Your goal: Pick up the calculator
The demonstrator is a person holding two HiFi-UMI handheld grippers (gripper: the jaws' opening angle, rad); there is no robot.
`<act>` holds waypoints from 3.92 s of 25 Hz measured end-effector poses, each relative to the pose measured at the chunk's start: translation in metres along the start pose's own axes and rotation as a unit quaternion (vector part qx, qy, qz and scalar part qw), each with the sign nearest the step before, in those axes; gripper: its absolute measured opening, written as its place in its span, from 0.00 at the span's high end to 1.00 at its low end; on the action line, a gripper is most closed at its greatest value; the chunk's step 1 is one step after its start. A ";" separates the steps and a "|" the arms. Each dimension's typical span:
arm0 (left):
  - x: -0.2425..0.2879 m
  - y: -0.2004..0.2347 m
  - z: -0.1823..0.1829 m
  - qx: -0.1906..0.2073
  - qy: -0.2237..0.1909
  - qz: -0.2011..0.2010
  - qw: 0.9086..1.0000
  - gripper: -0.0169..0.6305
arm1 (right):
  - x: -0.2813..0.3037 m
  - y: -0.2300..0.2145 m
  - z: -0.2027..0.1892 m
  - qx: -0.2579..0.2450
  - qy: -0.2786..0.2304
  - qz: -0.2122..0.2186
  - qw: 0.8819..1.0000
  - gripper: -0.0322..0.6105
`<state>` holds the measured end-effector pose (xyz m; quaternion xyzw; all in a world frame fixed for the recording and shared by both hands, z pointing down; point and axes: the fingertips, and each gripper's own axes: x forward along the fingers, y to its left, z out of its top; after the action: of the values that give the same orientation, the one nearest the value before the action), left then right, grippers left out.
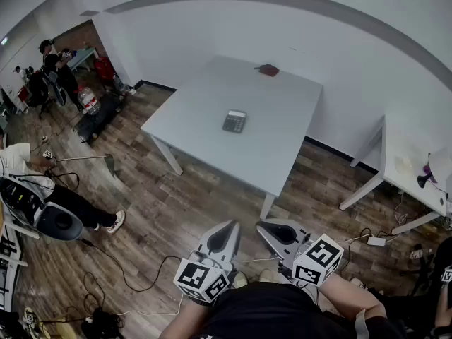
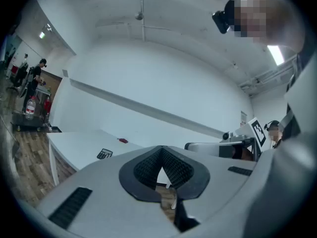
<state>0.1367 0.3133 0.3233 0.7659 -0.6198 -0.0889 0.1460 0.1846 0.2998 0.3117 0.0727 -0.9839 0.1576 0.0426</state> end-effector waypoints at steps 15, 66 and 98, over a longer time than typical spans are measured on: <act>-0.039 0.059 0.011 -0.006 -0.013 0.012 1.000 0.97 | 0.059 0.025 -0.011 0.008 0.003 -0.003 1.000 0.93; 0.278 0.349 -0.016 -0.145 0.131 0.038 0.980 0.97 | 0.228 -0.353 0.011 0.221 0.023 -0.090 0.971 0.93; 0.463 0.517 -0.180 -0.291 0.338 -0.082 0.891 0.82 | 0.322 -0.576 -0.185 0.433 0.125 -0.248 0.858 0.79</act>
<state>-0.1836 -0.2158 0.6860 0.7212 -0.4145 -0.0127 0.5548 -0.0311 -0.2250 0.6962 0.3053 -0.7524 0.5593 0.1670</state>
